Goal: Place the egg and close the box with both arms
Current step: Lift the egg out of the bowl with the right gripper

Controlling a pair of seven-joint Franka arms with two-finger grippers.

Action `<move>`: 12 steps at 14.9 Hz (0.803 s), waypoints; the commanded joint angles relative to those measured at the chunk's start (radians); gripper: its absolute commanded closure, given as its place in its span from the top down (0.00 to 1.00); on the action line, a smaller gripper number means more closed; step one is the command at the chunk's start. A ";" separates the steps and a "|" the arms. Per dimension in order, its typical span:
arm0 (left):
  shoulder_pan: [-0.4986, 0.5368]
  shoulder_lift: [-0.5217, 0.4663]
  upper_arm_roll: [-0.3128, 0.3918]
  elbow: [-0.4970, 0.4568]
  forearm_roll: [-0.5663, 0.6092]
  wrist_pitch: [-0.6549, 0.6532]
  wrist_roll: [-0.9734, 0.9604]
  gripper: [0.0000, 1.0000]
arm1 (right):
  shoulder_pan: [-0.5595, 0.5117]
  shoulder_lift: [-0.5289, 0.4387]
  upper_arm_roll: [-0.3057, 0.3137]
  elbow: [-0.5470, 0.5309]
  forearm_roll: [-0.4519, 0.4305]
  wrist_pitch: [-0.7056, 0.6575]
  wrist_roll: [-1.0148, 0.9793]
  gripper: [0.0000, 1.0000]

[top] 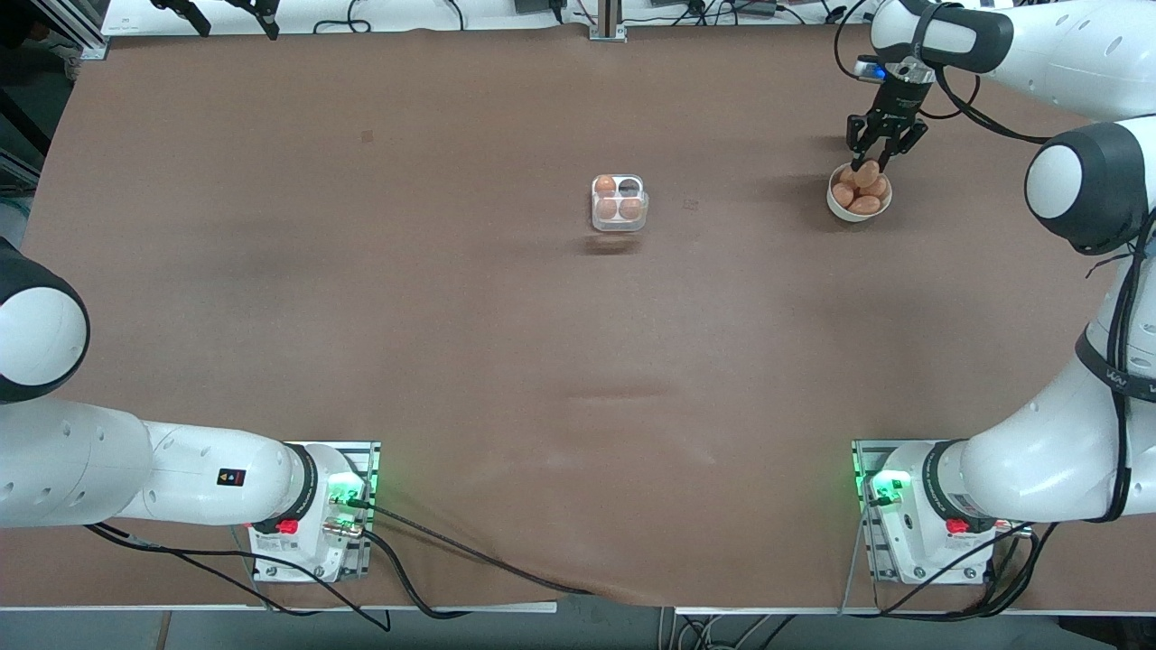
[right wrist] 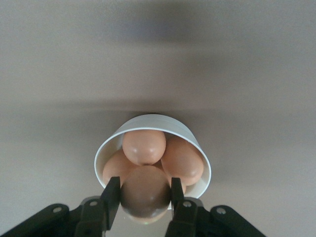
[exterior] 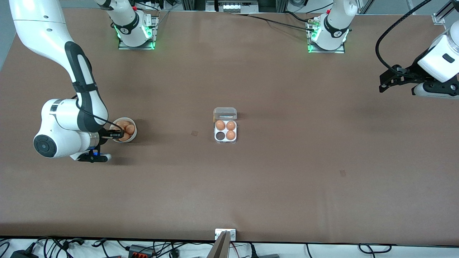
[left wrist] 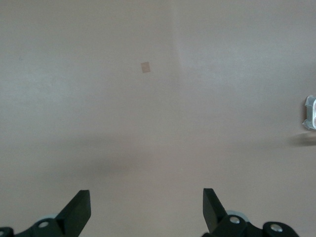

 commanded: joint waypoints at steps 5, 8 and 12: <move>0.003 0.000 -0.001 0.012 0.018 -0.006 0.001 1.00 | 0.022 -0.006 0.060 0.187 0.077 -0.133 0.034 0.15; 0.003 0.000 -0.001 0.012 0.018 -0.008 0.001 1.00 | 0.042 -0.006 0.103 0.246 0.125 -0.130 0.054 0.15; 0.003 0.000 -0.001 0.012 0.018 -0.006 0.001 1.00 | 0.167 -0.006 0.109 0.303 0.119 -0.070 0.160 0.14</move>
